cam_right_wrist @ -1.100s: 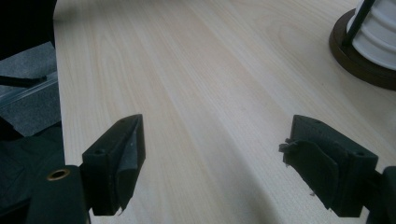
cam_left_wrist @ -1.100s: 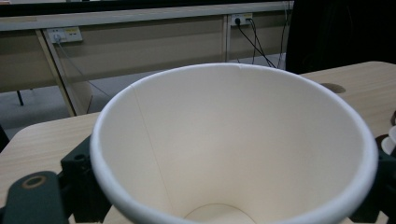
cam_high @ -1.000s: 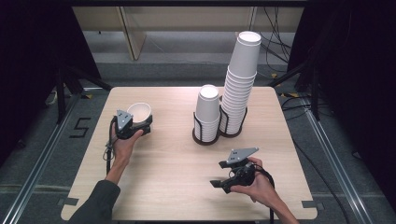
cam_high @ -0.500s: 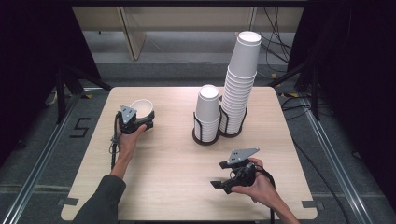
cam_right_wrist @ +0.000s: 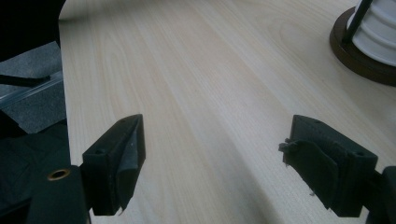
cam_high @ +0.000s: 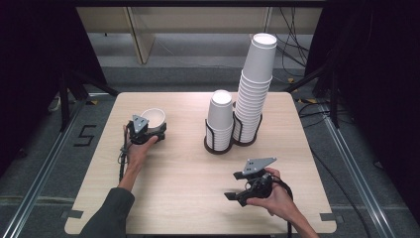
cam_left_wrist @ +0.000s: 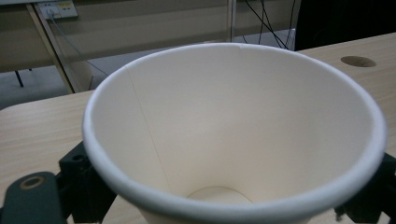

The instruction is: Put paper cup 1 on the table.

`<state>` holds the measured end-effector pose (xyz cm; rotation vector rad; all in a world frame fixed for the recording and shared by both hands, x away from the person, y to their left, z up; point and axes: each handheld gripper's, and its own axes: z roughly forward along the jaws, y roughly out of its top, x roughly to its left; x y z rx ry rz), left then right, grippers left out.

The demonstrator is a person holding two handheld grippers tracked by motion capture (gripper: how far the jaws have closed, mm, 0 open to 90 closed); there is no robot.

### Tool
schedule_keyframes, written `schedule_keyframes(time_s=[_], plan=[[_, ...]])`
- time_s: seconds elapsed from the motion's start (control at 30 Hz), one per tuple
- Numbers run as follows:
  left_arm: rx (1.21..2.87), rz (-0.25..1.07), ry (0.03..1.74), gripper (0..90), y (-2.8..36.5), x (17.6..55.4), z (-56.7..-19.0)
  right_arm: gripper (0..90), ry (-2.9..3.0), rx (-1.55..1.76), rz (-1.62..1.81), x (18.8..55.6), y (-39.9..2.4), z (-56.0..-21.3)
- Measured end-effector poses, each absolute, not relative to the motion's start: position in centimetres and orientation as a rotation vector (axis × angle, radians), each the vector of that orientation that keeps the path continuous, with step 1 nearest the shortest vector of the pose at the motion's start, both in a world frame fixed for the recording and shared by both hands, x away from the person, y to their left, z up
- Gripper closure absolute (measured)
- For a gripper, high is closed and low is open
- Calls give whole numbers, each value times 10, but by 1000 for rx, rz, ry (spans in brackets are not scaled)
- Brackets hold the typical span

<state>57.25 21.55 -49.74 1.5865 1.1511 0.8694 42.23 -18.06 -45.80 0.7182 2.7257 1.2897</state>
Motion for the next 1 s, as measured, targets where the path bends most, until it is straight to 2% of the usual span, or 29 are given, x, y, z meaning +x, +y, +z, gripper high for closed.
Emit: schedule_keyframes(time_s=[0.3,1.0], plan=[[1645,797,1167,120,219,565,-494,206,2729,724,1285,421,-181,-458],[1753,785,1153,139,221,545,-498,208,2726,718,1279,420,-185,-457]])
